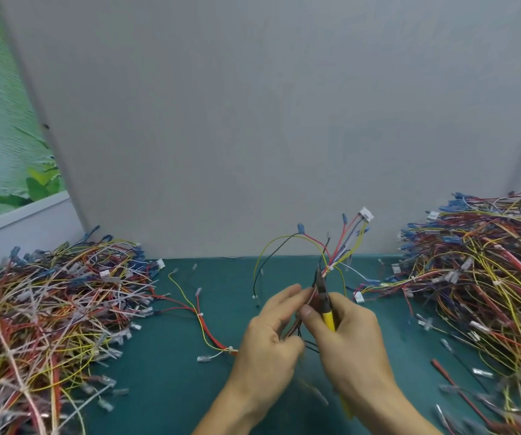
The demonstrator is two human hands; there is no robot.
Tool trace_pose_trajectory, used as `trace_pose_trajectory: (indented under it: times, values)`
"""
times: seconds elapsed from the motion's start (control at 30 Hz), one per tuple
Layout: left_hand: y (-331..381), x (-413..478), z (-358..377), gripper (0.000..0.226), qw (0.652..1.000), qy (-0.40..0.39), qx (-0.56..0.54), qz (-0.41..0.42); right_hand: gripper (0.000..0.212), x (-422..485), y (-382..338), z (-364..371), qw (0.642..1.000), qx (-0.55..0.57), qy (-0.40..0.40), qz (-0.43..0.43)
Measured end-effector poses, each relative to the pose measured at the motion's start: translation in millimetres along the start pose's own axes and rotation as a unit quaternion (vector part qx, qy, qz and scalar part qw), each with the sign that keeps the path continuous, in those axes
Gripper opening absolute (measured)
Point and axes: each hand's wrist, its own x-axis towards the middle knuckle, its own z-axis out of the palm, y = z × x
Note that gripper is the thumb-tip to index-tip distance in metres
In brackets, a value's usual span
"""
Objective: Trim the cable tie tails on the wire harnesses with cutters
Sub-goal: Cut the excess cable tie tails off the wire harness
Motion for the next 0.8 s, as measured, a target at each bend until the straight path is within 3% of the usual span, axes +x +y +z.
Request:
trace_pose_trajectory:
  times: [0.1, 0.27, 0.5, 0.8]
  values:
    - [2.0, 0.9, -6.4, 0.061, 0.995, -0.003, 0.095, 0.038, 0.017, 3.5, -1.8, -6.1, 0.999, 0.011, 0.022, -0.034]
    - [-3.4, 5.7, -30.7, 0.033, 0.949, 0.027, 0.301, 0.092, 0.012, 25.4, -27.9, -32.9, 0.990, 0.071, 0.066, -0.104]
    - [-6.6, 4.0, -32.3, 0.033, 0.942, 0.056, 0.316, 0.096, 0.011, 64.7, -70.5, -52.0, 0.971, 0.115, 0.126, -0.167]
    - [1.7, -4.0, -16.4, 0.039, 0.951, 0.060, 0.281, 0.111, 0.013, 108.1, -96.8, -34.1, 0.968, 0.000, 0.167, -0.185]
